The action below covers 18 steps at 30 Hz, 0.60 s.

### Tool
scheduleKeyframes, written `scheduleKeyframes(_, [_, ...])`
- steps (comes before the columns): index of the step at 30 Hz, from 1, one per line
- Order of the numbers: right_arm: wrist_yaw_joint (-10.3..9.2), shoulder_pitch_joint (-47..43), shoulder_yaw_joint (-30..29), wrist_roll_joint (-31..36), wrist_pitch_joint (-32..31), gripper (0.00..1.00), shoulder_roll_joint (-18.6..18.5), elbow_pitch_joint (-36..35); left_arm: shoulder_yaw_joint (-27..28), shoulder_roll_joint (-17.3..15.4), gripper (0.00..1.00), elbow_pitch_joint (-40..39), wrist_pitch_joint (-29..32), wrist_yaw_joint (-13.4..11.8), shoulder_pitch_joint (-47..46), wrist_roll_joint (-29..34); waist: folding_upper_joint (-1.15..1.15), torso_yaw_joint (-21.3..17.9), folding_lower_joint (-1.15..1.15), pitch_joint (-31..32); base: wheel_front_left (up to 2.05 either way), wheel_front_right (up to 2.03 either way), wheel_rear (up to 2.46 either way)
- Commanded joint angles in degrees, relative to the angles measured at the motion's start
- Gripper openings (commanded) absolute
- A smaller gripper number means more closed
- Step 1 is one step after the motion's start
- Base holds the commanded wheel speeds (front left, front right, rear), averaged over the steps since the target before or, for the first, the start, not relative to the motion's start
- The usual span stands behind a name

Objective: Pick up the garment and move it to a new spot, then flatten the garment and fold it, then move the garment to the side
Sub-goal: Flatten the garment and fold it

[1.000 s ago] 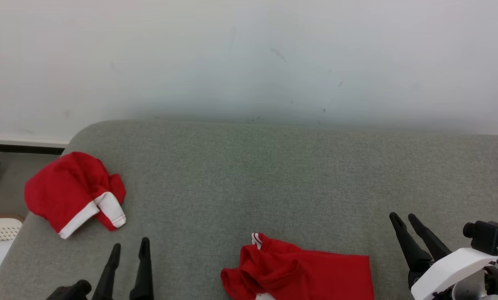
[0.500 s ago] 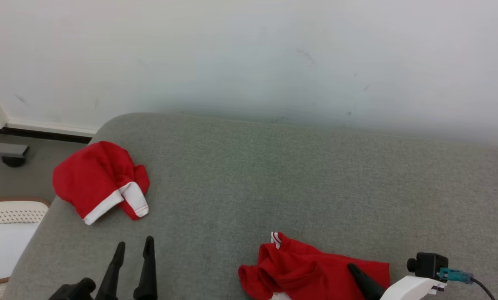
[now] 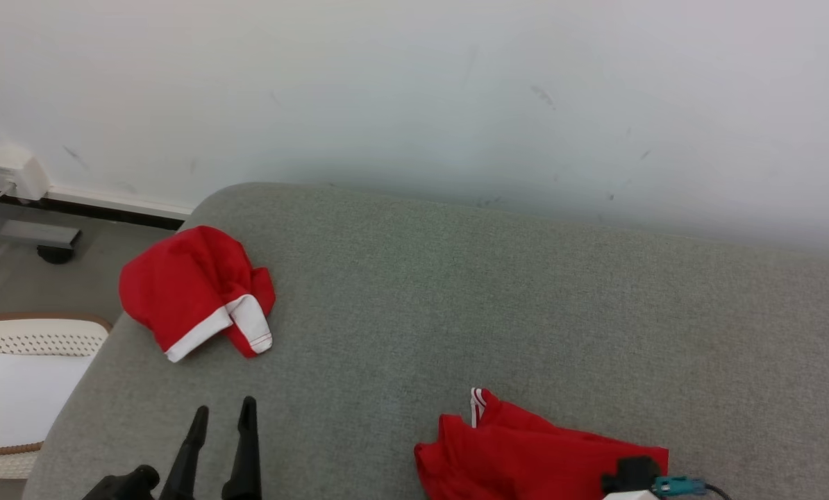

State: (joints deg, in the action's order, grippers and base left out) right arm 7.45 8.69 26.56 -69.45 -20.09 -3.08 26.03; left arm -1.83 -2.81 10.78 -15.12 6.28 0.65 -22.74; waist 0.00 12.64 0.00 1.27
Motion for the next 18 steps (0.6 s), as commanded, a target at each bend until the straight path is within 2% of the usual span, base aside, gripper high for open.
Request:
scheduleKeyframes(1, [0.04, -1.1, 2.7, -2.6, -1.7, 0.00, 0.2, -2.1, 0.3, -0.2, 1.00, 0.2, 0.0, 0.1, 0.3, 0.2, 0.00, 0.0, 0.00, 0.0, 0.00, 0.00, 0.00])
scheduleKeyframes(6, [0.04, -2.1, 8.7, -4.6, -7.3, 0.00, -0.1, -7.2, 0.7, -0.2, 1.00, 0.0, 0.0, -0.1, 0.7, 0.2, 0.00, -1.0, 0.00, 0.1, 0.00, 0.00, 0.00])
scheduleKeyframes(9, [0.04, -1.9, 9.4, -4.1, -8.7, 0.00, -1.6, -10.5, 0.8, -0.2, 1.00, -0.3, 0.0, -0.2, 0.6, 0.3, 0.00, -2.1, 0.00, 0.1, 0.00, 0.00, 0.00])
scheduleKeyframes(14, [0.04, -0.6, 7.5, -3.0, -5.9, 0.00, -3.5, -17.4, 1.1, -0.2, 1.00, -0.9, 0.0, -0.2, 0.5, 0.3, 0.00, -4.4, 0.00, 0.0, 0.00, 0.00, 0.00])
scheduleKeyframes(18, [0.04, 0.1, 5.0, -0.9, -1.8, 0.00, -6.6, -22.5, 1.4, -0.2, 1.00, -1.3, 0.0, -0.2, 0.4, 0.4, 0.00, -6.6, 0.00, -0.1, 0.00, 0.00, 0.00])
